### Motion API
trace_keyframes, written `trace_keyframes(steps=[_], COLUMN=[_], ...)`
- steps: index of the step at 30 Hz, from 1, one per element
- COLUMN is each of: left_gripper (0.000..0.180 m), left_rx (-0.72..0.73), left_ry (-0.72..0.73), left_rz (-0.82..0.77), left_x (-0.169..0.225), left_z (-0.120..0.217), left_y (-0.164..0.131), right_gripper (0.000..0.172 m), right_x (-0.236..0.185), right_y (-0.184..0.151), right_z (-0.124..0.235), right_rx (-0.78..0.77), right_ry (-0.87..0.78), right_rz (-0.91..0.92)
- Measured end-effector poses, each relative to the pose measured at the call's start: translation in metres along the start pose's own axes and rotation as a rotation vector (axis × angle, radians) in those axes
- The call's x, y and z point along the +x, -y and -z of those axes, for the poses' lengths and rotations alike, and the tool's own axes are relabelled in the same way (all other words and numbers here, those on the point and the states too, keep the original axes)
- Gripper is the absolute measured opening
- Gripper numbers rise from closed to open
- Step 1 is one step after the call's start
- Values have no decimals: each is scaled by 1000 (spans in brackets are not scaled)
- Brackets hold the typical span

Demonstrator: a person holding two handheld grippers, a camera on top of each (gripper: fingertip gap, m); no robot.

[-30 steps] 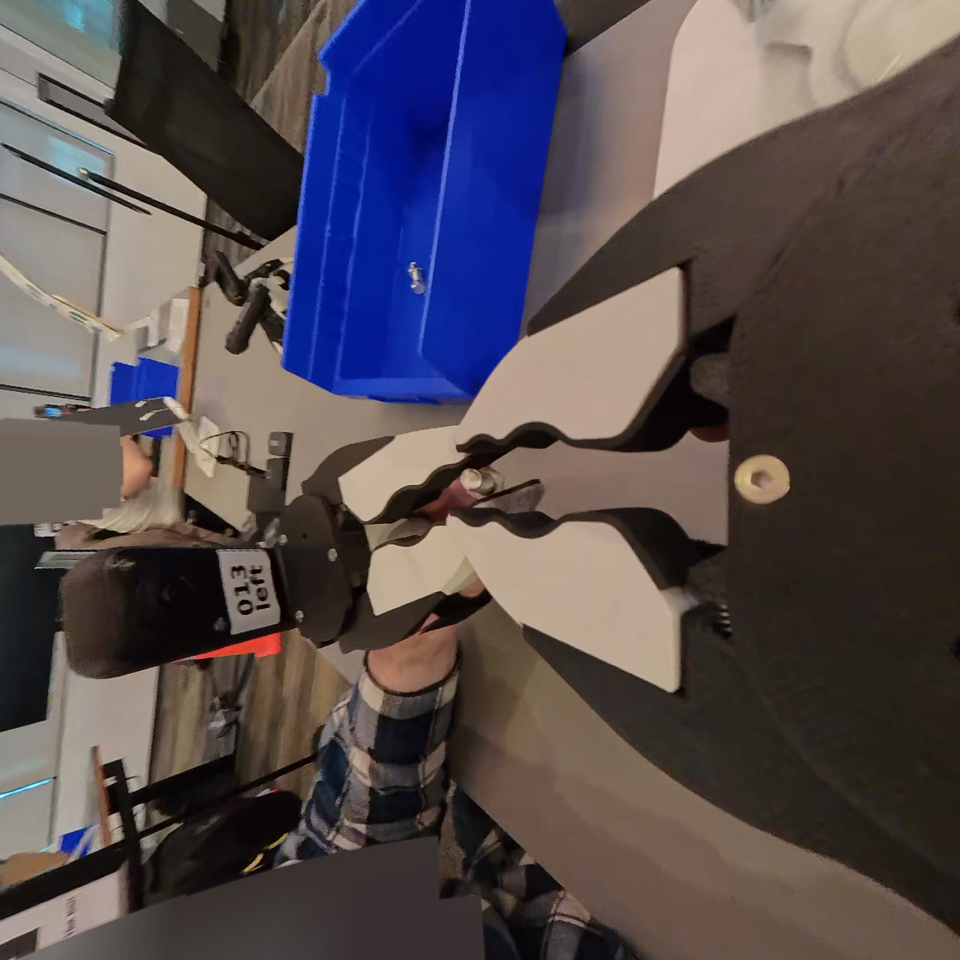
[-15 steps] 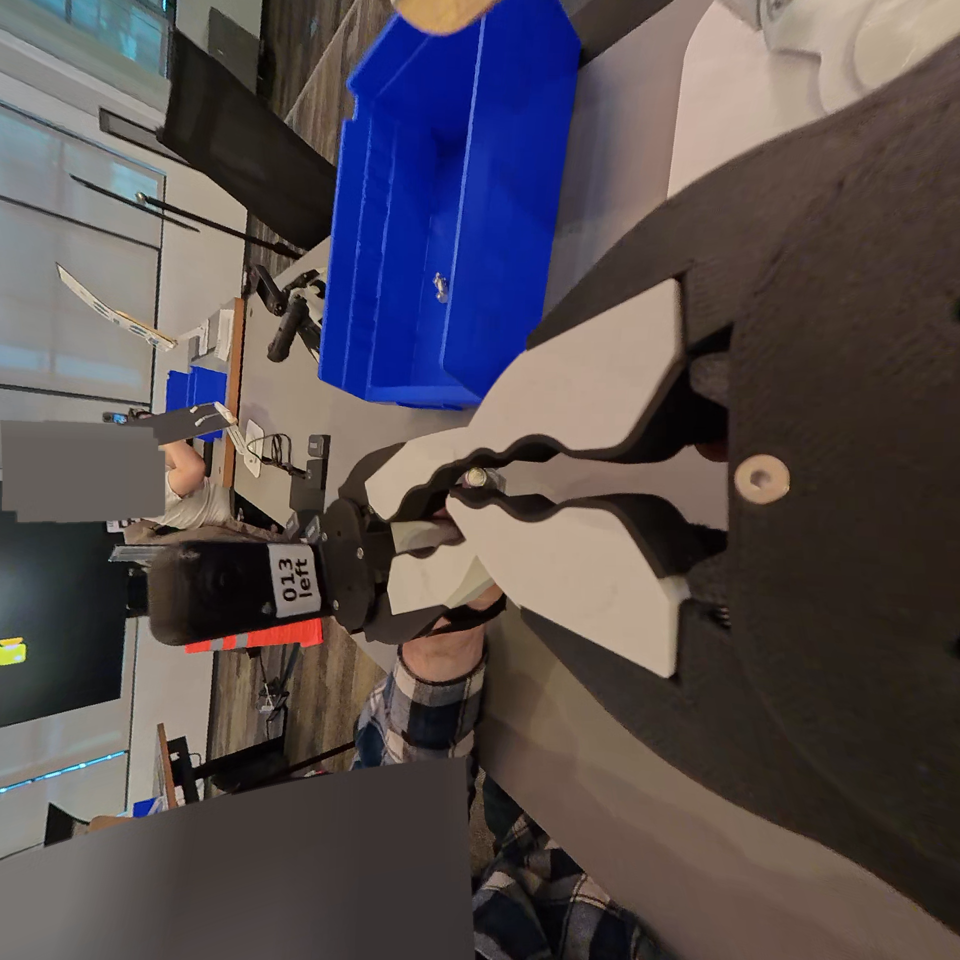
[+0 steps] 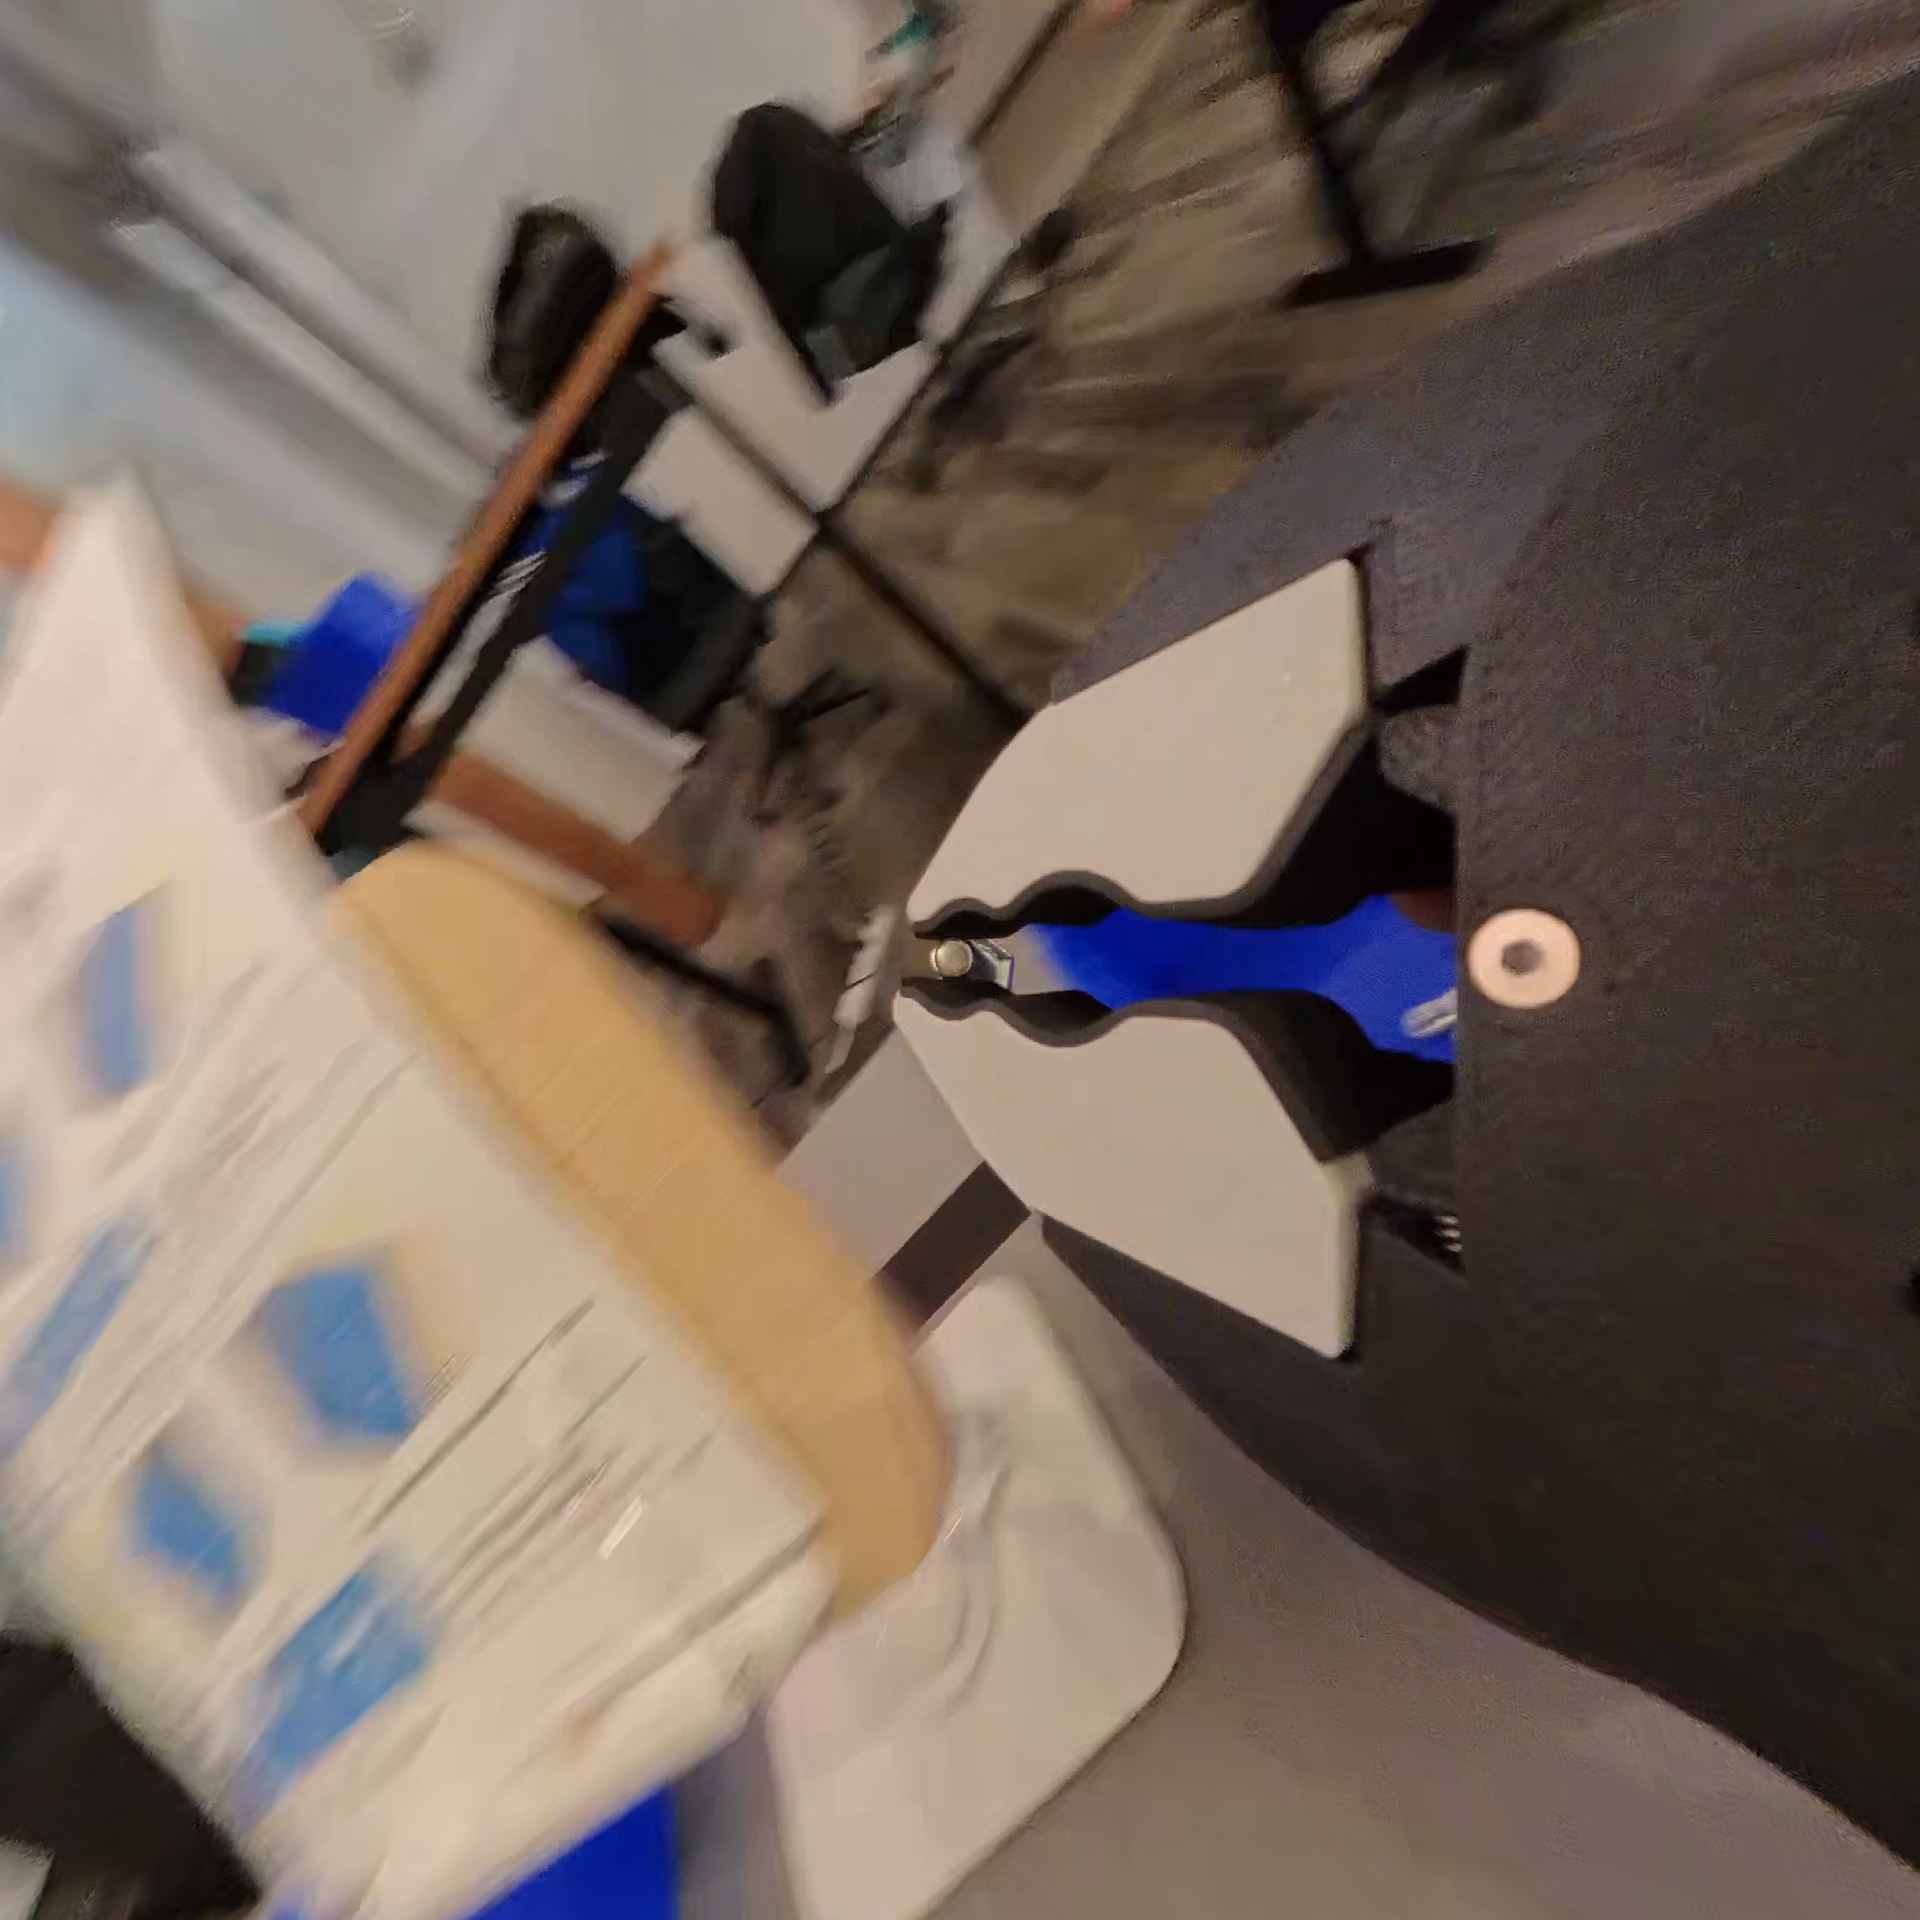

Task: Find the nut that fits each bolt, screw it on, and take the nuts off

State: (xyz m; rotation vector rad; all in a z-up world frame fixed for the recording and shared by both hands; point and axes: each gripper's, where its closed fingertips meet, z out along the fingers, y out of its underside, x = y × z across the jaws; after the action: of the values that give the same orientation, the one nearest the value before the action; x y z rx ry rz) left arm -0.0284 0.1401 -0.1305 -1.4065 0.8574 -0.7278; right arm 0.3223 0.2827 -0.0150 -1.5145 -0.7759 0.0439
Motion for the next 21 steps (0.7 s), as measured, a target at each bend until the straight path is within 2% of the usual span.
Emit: trace_keyframes(steps=[3, 5, 11, 15, 18, 21], left_gripper=[0, 0, 0, 0, 0, 1], left_rx=[-9, -17, -27, -33, -33, -41], left_ry=[0, 2, 20, 37, 56, 90], left_rz=[-4, -3, -17, -27, -27, -28], left_x=[1, 1, -4, -9, -14, -22], left_z=[-3, -4, -1, 2, 6, 10], left_y=[-3, -5, -6, -6, -5, -5], right_gripper=[8, 8, 8, 8, 9, 20], right_x=[40, 58, 49, 33, 27, 26], right_y=[-72, -113, -198, -224, -232, -231], right_z=[8, 12, 1, -4, -6, -7], right_rx=[-203, -321, -603, -735, -762, -759], right_ry=[-35, -102, -43, 9, 24, 20], right_rz=[-147, -154, -219, -246, -267, -280])
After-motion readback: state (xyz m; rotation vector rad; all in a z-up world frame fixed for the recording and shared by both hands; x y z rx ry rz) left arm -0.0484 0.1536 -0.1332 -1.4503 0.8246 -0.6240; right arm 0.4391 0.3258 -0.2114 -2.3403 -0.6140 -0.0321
